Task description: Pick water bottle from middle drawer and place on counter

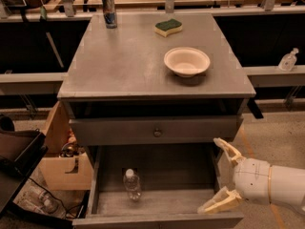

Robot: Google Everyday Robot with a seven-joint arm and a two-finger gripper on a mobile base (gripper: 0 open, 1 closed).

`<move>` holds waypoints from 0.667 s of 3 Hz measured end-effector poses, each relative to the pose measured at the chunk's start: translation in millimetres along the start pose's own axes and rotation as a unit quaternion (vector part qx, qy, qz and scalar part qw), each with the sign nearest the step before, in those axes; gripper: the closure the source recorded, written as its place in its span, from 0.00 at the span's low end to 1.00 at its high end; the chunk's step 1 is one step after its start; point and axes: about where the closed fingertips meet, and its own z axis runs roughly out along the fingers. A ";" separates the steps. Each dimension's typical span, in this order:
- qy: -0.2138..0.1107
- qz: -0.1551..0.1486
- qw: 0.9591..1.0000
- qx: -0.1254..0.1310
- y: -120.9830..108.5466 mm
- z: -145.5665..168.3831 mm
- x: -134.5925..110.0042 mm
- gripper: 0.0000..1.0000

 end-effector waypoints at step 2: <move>0.002 0.012 1.000 -0.002 -3.0 20.8 17.2 0.00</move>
Offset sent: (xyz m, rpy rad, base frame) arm 0.0286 0.0141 -0.0607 0.0164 0.0588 -0.0306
